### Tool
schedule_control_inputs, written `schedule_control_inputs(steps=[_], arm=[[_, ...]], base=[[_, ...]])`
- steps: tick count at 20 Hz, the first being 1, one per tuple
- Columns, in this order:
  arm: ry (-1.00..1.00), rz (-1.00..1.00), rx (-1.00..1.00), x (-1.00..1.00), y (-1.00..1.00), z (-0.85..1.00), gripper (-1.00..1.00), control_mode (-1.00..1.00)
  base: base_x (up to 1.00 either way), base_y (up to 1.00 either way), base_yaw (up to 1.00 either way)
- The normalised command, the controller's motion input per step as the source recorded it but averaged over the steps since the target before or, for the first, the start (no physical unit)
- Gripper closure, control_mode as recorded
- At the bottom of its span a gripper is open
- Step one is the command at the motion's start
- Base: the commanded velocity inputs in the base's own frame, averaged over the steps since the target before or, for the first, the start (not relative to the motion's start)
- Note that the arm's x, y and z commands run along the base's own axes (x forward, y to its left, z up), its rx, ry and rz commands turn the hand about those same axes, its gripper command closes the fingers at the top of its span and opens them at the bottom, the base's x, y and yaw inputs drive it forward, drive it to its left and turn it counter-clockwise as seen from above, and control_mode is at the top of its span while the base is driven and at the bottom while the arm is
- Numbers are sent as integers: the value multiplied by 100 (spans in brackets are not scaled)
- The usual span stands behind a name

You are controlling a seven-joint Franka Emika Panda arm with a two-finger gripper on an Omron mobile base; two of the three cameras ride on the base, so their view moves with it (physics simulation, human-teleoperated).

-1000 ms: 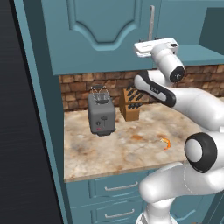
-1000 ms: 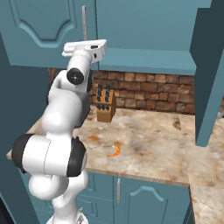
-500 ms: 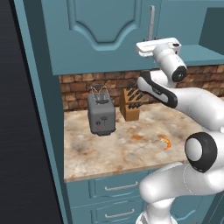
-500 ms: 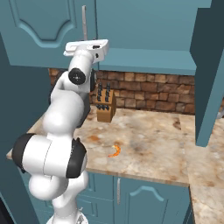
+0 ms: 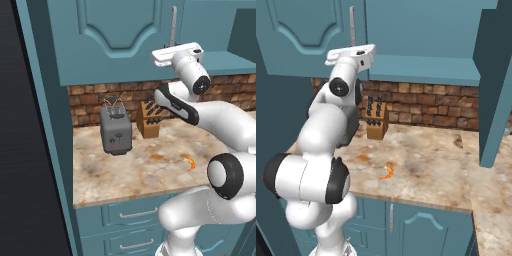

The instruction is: Retrieve the tupperware from the cabinet, then place the raw meat into the tupperware to avoid contamination.

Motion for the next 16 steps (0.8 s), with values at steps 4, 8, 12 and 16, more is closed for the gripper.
schedule_control_inputs(steps=[4, 8, 12, 16], arm=[[6, -4, -5, 5, 52, 0, 100, -100], [4, -3, -3, 10, 40, 0, 100, -100], [6, -1, 0, -2, 5, 0, 100, -100], [5, -1, 0, -58, -10, 0, 100, -100]], base=[[0, 0, 0], [0, 0, 0], [0, 0, 0], [0, 0, 0]])
